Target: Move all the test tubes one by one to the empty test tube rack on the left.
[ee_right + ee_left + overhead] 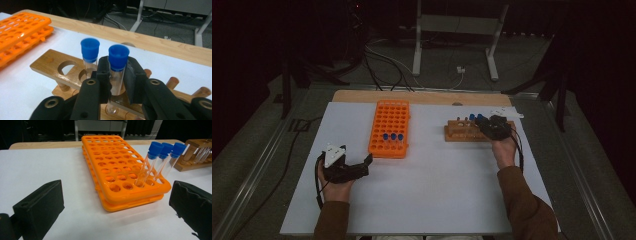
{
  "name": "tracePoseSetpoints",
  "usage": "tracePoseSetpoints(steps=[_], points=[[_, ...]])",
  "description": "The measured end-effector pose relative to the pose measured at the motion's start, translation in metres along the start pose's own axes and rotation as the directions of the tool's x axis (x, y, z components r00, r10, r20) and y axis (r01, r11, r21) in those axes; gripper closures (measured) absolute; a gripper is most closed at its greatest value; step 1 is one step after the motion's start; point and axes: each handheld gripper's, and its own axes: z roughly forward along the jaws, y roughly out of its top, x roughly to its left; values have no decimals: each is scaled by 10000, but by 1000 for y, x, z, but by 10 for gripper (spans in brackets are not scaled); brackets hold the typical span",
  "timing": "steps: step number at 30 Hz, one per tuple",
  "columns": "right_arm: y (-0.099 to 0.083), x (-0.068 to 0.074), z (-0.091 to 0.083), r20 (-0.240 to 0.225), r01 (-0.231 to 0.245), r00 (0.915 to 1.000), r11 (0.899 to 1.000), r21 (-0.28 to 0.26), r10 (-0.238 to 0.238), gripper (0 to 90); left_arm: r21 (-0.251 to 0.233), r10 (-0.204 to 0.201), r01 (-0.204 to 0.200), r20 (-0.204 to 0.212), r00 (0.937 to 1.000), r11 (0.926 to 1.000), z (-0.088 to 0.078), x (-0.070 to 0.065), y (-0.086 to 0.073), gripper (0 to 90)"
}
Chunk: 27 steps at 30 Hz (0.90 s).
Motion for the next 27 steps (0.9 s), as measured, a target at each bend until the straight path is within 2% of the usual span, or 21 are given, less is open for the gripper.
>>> tracePoseSetpoints(steps=[6, 16, 21, 27], points=[[-1, 2, 2, 131, 48, 9999, 10000, -24, -48, 755, 92, 2, -3, 56, 10000, 10000, 2, -1, -1, 6], [-5, 4, 2, 144, -219, 9997, 9997, -140, 221, 761, 136, -3, 3, 31, 10000, 9999, 4, -2, -1, 6], [-4, 5, 0, 172, -60, 9998, 10000, -74, 61, 765, 150, 13, -14, 43, 10000, 9999, 4, -2, -1, 6], [4, 3, -15, 150, -176, 9997, 9978, -637, 186, 766, 164, 39, -40, 89, 10000, 9999, 6, -2, -1, 6]])
